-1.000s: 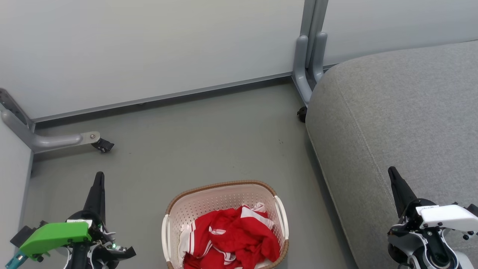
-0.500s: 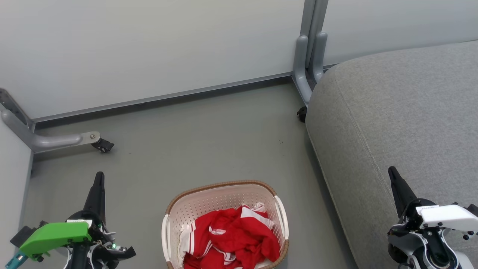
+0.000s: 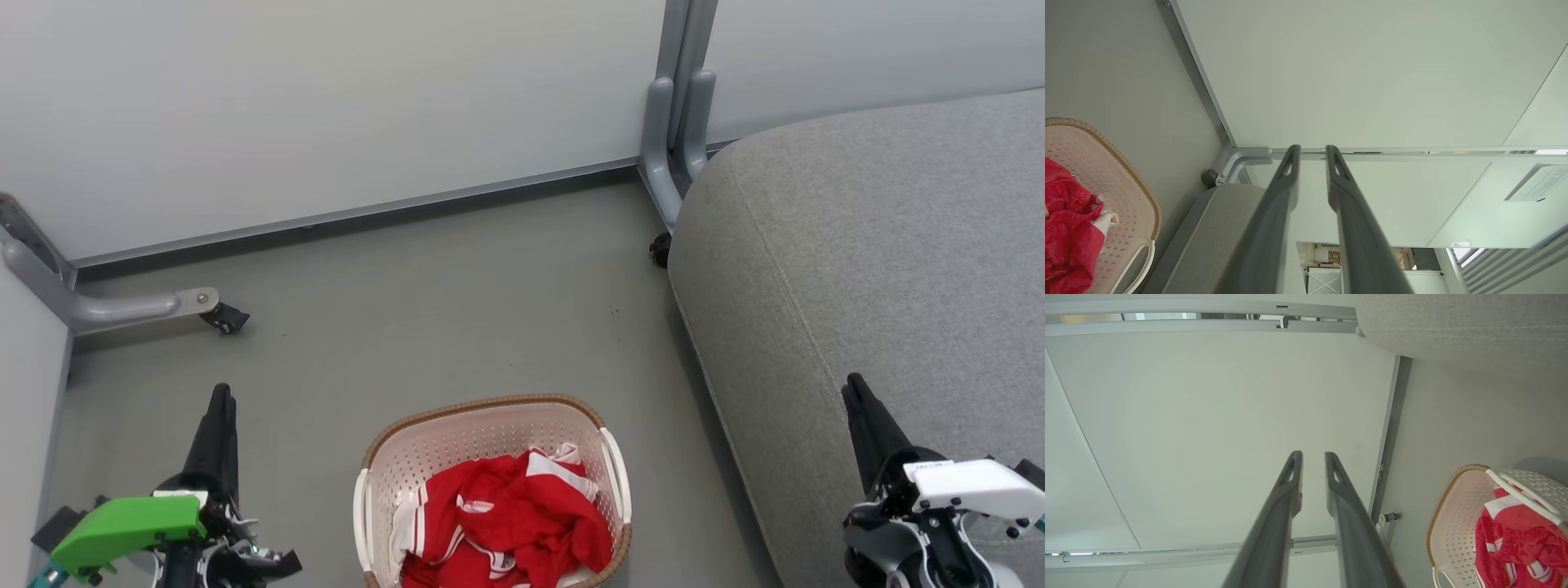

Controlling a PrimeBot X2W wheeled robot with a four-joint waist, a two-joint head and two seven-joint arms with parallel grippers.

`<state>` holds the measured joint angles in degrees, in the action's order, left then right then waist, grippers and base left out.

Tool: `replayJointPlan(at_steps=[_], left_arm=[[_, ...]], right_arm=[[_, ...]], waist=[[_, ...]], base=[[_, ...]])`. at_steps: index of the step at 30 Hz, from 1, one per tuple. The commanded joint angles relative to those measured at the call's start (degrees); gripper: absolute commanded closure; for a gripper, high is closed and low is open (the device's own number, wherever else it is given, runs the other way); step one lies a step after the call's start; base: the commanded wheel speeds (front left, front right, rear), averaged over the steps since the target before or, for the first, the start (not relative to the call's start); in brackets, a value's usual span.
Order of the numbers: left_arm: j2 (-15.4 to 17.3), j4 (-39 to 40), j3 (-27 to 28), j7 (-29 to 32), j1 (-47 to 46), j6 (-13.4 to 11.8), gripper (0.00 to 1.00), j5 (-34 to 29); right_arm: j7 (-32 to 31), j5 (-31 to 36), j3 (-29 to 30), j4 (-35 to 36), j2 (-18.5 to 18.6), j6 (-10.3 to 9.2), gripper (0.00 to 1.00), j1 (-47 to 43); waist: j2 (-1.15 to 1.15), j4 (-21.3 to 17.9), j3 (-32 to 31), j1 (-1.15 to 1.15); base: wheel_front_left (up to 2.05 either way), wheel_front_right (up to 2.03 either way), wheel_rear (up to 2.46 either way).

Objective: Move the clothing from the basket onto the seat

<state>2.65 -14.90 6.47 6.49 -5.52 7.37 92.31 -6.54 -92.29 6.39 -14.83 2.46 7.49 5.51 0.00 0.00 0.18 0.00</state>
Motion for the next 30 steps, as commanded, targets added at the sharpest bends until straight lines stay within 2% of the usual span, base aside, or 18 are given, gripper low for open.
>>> replayJointPlan(at_steps=[1, 10, 16, 30], left_arm=[[-0.12, -0.51, -0.05, 0.0, 0.4, 0.0, 0.0, 0.0], [-0.21, 0.41, -0.9, -2.22, 1.24, 0.01, 0.0, -1.77], [-0.16, 1.53, -1.47, -3.85, 1.29, 0.02, 0.0, -5.08], [-0.06, 5.02, -3.43, -7.24, 1.25, -1.12, 0.0, -18.21]], right_arm=[[0.0, 0.0, -0.02, -0.43, -0.19, 0.0, 0.0, -0.4], [2.24, 1.28, -1.23, 0.09, -0.31, -0.01, 0.0, -1.45], [3.85, 3.99, -1.78, 1.21, -0.23, -0.01, 0.0, -1.77], [7.26, 17.24, -3.39, 4.39, -0.06, 0.0, 0.0, -2.2]], waist=[[0.0, 0.0, 0.0, 0.0], [0.0, 0.1, 0.05, 0.0], [0.0, 0.2, 0.08, 0.0], [0.0, 0.54, 0.25, 0.0]], base=[[0.0, 0.0, 0.0], [0.0, 0.0, 0.0], [0.0, 0.0, 0.0], [0.0, 0.0, 0.0]])
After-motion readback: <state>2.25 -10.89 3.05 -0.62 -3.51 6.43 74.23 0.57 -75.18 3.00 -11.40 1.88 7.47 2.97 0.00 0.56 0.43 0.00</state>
